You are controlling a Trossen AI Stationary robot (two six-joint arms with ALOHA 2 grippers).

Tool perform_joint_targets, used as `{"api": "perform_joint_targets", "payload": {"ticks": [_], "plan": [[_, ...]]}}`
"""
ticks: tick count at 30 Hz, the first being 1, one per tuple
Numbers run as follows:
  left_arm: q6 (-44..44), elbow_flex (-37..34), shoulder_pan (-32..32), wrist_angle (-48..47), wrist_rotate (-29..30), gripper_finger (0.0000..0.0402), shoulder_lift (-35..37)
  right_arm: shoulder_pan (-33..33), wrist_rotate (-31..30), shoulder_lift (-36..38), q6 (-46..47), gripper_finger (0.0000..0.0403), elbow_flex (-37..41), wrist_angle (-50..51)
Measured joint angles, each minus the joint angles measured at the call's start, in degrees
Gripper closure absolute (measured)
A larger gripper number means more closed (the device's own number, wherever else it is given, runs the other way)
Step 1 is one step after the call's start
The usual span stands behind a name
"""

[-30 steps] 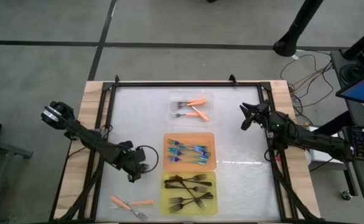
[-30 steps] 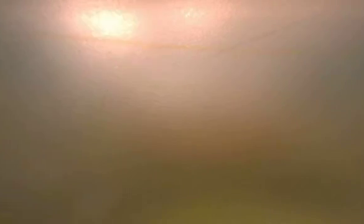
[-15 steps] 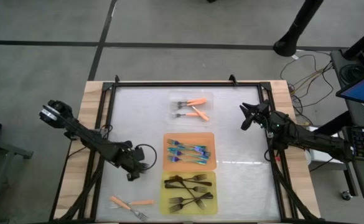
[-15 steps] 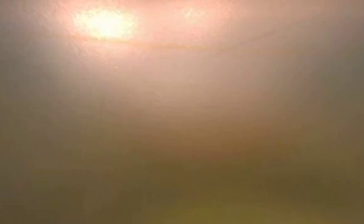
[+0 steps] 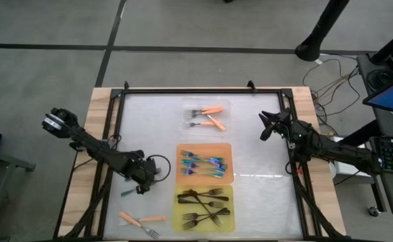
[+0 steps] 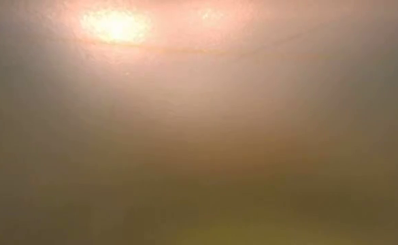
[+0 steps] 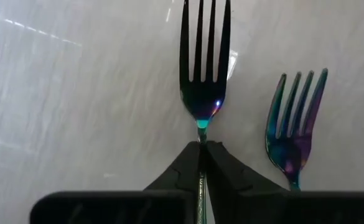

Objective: Sort silverware by color (type)
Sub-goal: Put the blue fork into the orange bin

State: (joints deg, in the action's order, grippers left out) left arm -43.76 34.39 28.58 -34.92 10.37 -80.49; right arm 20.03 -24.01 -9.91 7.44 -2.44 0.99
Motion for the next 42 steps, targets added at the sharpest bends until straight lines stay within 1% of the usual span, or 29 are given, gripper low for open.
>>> {"api": "perform_joint_targets", "payload": {"ticks": [5,11,16,20,23,26,30,34,39,42], "plan": [[0.6,-0.1,-0.3,0.2,0.6,0.0400,1.1,0.0,0.0,0.0,0.0,0.0319,0.0,0.0],[0.8,1.9,-0.4,0.4,6.1,0.0401,4.2,0.0,0.0,0.0,0.0,0.0319,0.0,0.0],[4.4,4.3,-0.7,0.3,11.6,0.0401,6.6,0.0,0.0,0.0,0.0,0.0319,0.0,0.0],[7.4,8.1,-1.9,0.5,16.6,0.0401,6.2,0.0,0.0,0.0,0.0,0.0319,0.0,0.0],[12.2,11.7,-2.7,1.8,19.0,0.0401,4.6,0.0,0.0,0.0,0.0,0.0319,0.0,0.0],[19.5,16.3,-3.2,4.1,20.4,0.0401,2.2,0.0,0.0,0.0,0.0,0.0319,0.0,0.0],[29.0,22.6,-3.3,6.0,20.7,0.0401,-2.5,0.0,0.0,0.0,0.0,0.0319,0.0,0.0],[36.3,28.4,-3.4,7.5,20.7,0.0401,-7.7,0.0,0.0,0.0,0.0,0.0319,0.0,0.0],[44.7,33.1,-4.4,12.0,20.6,0.0401,-12.7,0.0,0.0,0.0,0.0,0.0319,0.0,0.0],[48.8,35.1,-5.3,13.1,20.6,0.0401,-15.1,0.0,0.0,0.0,0.0,0.0319,0.0,0.0]]}}
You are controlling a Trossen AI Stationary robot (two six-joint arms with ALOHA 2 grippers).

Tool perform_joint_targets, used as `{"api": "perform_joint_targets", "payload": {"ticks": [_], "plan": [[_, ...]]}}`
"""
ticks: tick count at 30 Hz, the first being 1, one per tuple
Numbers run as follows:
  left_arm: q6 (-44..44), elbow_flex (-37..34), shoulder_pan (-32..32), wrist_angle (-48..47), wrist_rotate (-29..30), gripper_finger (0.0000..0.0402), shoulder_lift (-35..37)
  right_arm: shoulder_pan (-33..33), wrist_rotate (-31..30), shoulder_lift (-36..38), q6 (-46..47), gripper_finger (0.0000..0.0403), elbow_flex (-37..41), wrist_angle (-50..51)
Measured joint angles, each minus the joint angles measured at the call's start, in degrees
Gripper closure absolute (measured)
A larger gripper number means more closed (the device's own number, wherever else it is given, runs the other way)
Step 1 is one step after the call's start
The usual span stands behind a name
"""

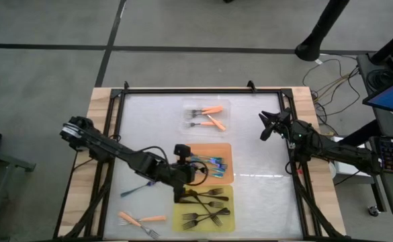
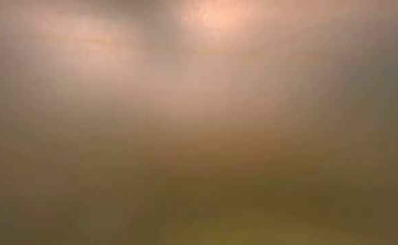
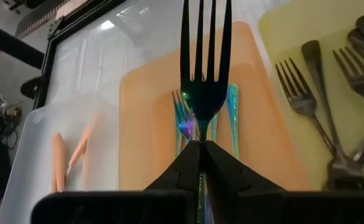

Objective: Sort silverware by color (type)
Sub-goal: Put the blue fork into the orange bin, then put the orange fork into the white bin

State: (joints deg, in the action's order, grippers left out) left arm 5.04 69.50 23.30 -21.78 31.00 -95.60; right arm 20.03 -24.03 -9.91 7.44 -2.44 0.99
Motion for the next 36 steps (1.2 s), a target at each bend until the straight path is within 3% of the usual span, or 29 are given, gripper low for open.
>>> {"api": "perform_joint_targets", "payload": {"ticks": [10,16,30,36], "plan": [[-2.0,-1.1,-3.3,2.6,-0.5,0.0399,-1.9,0.0,0.0,0.0,0.0,0.0319,0.0,0.0],[-2.6,-4.4,-3.7,9.7,-0.4,0.0381,-1.9,0.0,0.0,0.0,0.0,0.0319,0.0,0.0],[-2.9,-5.5,-2.8,11.6,-0.5,0.0337,-1.4,0.0,0.0,0.0,0.0,0.0319,0.0,0.0],[-15.1,-5.5,-0.6,6.8,-2.3,0.0326,1.9,0.0,0.0,0.0,0.0,0.0319,0.0,0.0]]}}
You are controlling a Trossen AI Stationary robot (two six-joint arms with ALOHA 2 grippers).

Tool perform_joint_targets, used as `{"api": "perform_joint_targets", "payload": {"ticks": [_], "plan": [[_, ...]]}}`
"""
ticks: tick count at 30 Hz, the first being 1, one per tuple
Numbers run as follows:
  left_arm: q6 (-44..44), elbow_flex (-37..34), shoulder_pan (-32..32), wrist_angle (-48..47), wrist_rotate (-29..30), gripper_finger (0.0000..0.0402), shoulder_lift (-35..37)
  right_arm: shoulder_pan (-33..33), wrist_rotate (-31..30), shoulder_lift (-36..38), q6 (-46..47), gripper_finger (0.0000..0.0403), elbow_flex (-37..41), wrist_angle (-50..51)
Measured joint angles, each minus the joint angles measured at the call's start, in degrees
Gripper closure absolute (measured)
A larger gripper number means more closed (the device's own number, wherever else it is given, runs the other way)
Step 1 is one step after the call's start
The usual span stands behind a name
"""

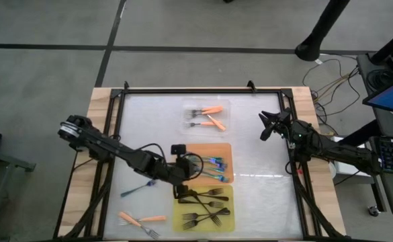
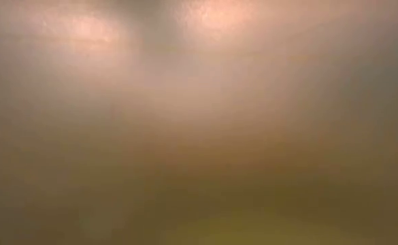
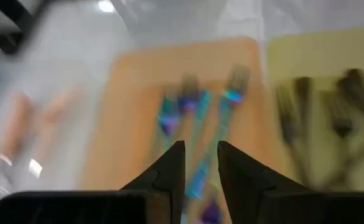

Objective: Sort silverware by color (type)
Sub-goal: Put the orange fork into the white bin

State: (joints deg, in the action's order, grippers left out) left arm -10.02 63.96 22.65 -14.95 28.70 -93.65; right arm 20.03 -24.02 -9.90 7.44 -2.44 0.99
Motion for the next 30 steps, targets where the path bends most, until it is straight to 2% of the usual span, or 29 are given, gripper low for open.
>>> {"api": "perform_joint_targets", "payload": {"ticks": [6,11,14,19,23,26,30], "plan": [[-19.0,-0.3,2.7,-9.2,-13.3,0.0323,4.5,0.0,0.0,0.0,0.0,0.0319,0.0,0.0],[-33.7,-4.4,6.0,-16.0,-19.4,0.0324,8.7,0.0,0.0,0.0,0.0,0.0319,0.0,0.0],[-43.1,-9.2,7.4,-18.5,-22.2,0.0324,11.6,0.0,0.0,0.0,0.0,0.0319,0.0,0.0],[-55.1,-20.0,8.5,-16.2,-27.0,0.0324,16.8,0.0,0.0,0.0,0.0,0.0319,0.0,0.0],[-63.2,-28.6,9.3,-13.0,-34.3,0.0324,19.8,0.0,0.0,0.0,0.0,0.0319,0.0,0.0],[-66.4,-32.9,9.9,-8.0,-38.2,0.0324,21.1,0.0,0.0,0.0,0.0,0.0319,0.0,0.0],[-67.2,-35.0,11.0,-4.6,-38.2,0.0324,21.4,0.0,0.0,0.0,0.0,0.0319,0.0,0.0]]}}
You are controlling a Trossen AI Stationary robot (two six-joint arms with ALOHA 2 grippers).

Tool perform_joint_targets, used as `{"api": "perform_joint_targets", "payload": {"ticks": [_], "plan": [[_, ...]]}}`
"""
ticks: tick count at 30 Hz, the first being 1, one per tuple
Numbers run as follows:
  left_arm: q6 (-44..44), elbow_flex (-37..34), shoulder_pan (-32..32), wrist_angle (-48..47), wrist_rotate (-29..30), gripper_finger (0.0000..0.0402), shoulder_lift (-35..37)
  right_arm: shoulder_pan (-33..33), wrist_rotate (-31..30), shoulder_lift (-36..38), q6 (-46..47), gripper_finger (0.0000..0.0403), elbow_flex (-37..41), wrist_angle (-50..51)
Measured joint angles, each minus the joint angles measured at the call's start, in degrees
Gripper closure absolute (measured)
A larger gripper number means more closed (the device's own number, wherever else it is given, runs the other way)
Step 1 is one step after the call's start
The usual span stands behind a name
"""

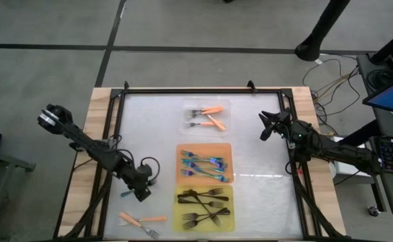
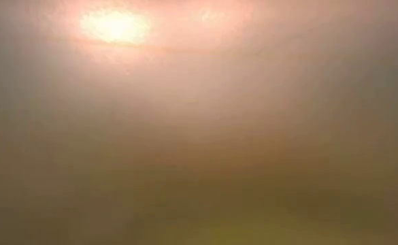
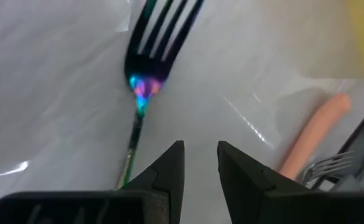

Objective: Sort silverware by color (type)
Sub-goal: Put the orange fork into the white bin

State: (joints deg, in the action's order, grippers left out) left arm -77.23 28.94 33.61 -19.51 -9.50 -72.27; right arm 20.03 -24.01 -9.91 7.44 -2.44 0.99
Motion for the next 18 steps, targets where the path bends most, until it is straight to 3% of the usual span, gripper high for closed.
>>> {"api": "perform_joint_targets", "payload": {"ticks": [9,16,18], "plan": [[0.1,1.1,2.8,5.0,0.0,0.0324,-2.5,0.0,0.0,0.0,0.0,0.0319,0.0,0.0],[7.7,4.3,8.0,21.8,5.2,0.0324,-10.3,0.0,0.0,0.0,0.0,0.0319,0.0,0.0],[9.5,5.2,9.4,25.7,3.8,0.0324,-13.4,0.0,0.0,0.0,0.0,0.0319,0.0,0.0]]}}
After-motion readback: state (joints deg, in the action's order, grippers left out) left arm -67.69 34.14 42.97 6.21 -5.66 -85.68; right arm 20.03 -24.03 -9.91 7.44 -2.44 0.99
